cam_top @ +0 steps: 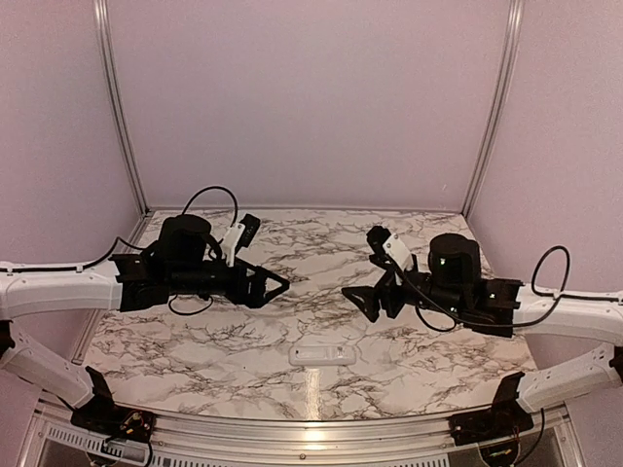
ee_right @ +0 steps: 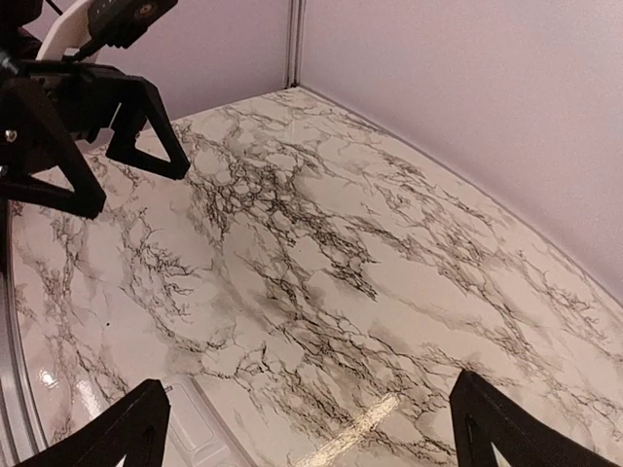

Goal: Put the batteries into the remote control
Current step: Pick up the remote control from the center of the board.

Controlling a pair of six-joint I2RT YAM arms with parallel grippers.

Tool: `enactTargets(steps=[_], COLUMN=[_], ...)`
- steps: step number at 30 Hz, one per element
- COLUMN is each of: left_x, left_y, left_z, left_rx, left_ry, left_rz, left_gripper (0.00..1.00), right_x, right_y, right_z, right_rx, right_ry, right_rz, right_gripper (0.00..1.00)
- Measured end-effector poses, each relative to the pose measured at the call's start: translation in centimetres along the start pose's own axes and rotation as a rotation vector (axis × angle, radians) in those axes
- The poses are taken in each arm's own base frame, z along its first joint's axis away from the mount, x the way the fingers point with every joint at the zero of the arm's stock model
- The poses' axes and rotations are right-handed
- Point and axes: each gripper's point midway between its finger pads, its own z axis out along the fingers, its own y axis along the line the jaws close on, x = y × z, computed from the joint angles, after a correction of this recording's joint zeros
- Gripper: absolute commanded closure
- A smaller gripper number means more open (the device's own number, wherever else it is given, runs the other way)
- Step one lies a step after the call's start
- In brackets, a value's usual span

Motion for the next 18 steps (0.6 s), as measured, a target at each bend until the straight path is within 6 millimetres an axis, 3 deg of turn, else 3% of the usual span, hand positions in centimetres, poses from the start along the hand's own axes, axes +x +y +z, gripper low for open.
enactTargets(steps=[5,10,16,18], left_x=[2.2,6.4,12.1,13.1], left_y=[-2.2,-3.8,-4.0,-3.9], left_z=[4.5,8.3,11.2,11.7], left_rx=[0.063,0.115,0.147,0.151], left_ry=[0.204,0.418,0.639,0.677], left_rz=[0.228,0.444,0.619,0.653], left_gripper=[0.06,0.16,0.21,0.22], right_x=[-1.3,-1.8,-0.7,-0.2], right_y=[-1.1,-2.5,-4.7,-5.0], right_z=[-2.0,-3.7,-4.8,-4.9], right_rx=[0.011,0.024,0.052,0.050], right_ry=[-0.073,-0.121,-0.133,-0.128], right_rz=[0.081,0.150,0.233,0.254], right_gripper=[0.01,0.01,0.01,0.01])
